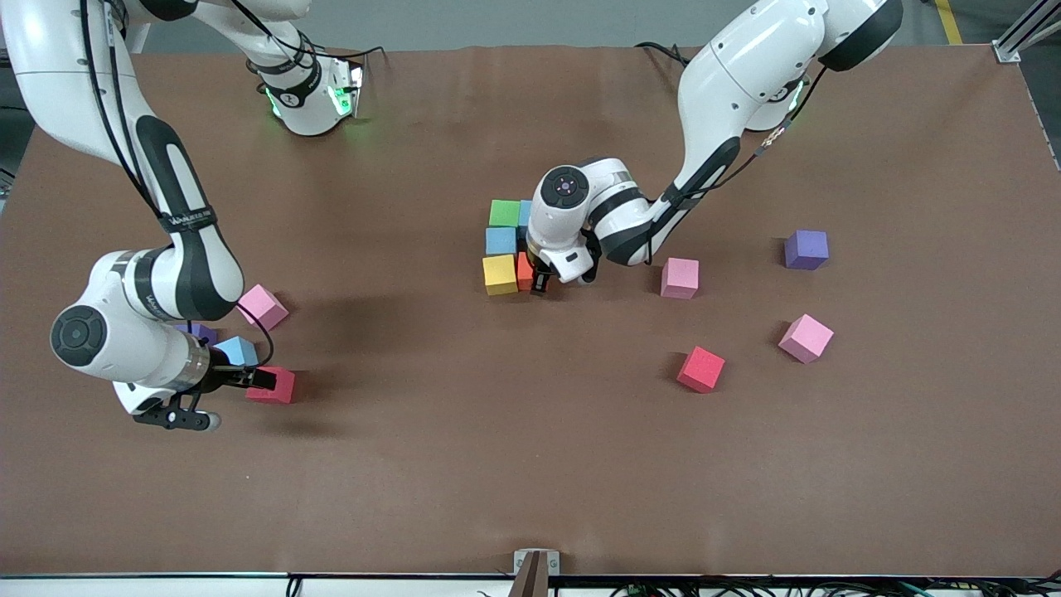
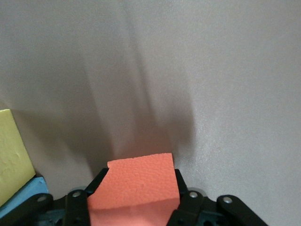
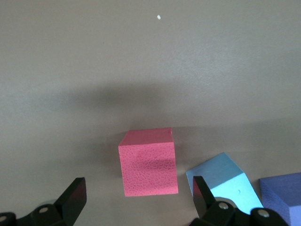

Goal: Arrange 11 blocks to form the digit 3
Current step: 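Grasp the red block with the right gripper, then release orange with the left gripper while the right gripper lifts red, then grasp the second red block with the left gripper while the right gripper carries red, then carry both red blocks to the centre row with both grippers, then lower the red blocks beside the orange block with both grippers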

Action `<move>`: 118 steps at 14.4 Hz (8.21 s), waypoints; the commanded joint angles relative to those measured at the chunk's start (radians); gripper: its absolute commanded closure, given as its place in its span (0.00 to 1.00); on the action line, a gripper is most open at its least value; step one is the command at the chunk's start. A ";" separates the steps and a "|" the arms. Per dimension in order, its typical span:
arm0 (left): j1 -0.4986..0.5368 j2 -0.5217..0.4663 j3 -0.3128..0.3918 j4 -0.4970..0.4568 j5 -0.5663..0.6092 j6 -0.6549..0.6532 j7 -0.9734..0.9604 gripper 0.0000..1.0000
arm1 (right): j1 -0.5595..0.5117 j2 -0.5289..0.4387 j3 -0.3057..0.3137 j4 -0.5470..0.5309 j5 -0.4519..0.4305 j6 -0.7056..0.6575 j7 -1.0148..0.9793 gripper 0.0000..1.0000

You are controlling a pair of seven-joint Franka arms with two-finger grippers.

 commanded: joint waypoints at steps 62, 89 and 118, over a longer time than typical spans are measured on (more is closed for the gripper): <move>0.520 0.004 -0.029 0.202 0.005 -0.332 0.888 0.00 | 0.507 0.141 0.011 0.229 0.082 -0.152 0.409 0.50; 0.406 -0.035 -0.264 0.008 0.090 -0.306 0.112 0.71 | 0.642 0.179 0.011 0.124 0.078 0.005 0.529 0.50; 0.268 0.006 -0.258 -0.019 0.217 -0.220 -0.238 0.68 | 0.653 0.167 0.020 0.105 0.082 -0.041 0.525 0.50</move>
